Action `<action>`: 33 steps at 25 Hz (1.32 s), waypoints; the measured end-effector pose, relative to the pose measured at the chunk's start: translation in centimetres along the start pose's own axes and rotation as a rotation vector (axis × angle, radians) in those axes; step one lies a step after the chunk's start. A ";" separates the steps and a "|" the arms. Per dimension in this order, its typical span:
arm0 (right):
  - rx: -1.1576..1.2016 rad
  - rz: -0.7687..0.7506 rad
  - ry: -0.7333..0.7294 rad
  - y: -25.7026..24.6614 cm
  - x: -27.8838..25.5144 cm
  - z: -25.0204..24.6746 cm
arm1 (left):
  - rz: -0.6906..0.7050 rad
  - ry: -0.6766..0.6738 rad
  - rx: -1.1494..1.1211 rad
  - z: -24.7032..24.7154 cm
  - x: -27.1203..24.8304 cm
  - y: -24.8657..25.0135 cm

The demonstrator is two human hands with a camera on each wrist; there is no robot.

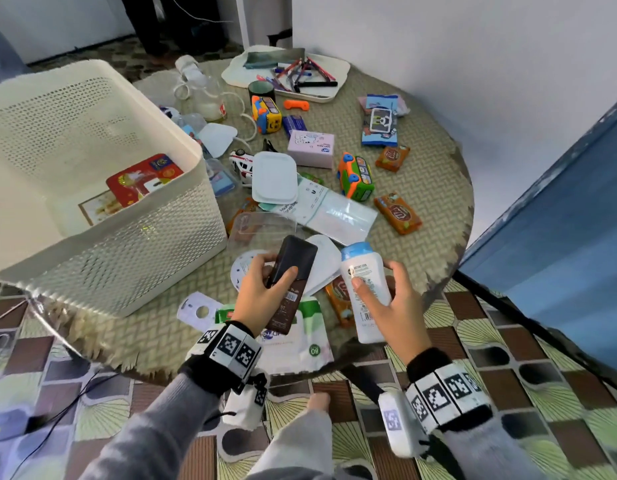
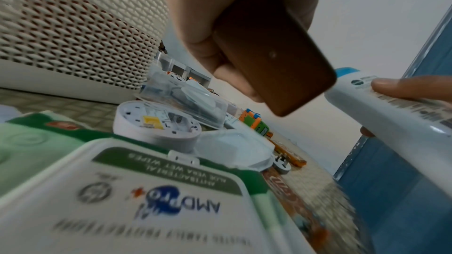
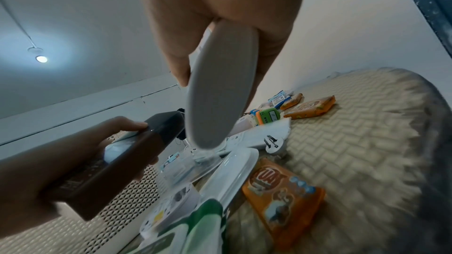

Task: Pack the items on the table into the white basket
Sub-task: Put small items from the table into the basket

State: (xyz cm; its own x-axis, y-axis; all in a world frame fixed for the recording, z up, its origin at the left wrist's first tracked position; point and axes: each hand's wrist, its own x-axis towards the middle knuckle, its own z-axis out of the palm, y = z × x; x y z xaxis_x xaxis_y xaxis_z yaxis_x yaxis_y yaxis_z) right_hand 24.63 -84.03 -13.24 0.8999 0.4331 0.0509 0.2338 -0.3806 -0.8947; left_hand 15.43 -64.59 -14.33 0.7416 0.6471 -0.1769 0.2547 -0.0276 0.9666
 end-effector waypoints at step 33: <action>0.079 -0.508 -0.022 -30.0 5.9 24.7 | 0.403 0.576 -0.018 -33.9 2.8 9.7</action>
State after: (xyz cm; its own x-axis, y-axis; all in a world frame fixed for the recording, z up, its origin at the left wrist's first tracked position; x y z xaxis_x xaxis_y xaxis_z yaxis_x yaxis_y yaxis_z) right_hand 13.78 -49.85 2.93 0.6716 0.5646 0.4798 0.6105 -0.0547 -0.7901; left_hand -1.08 -37.24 0.85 0.3279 0.8898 0.3173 0.0153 -0.3409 0.9400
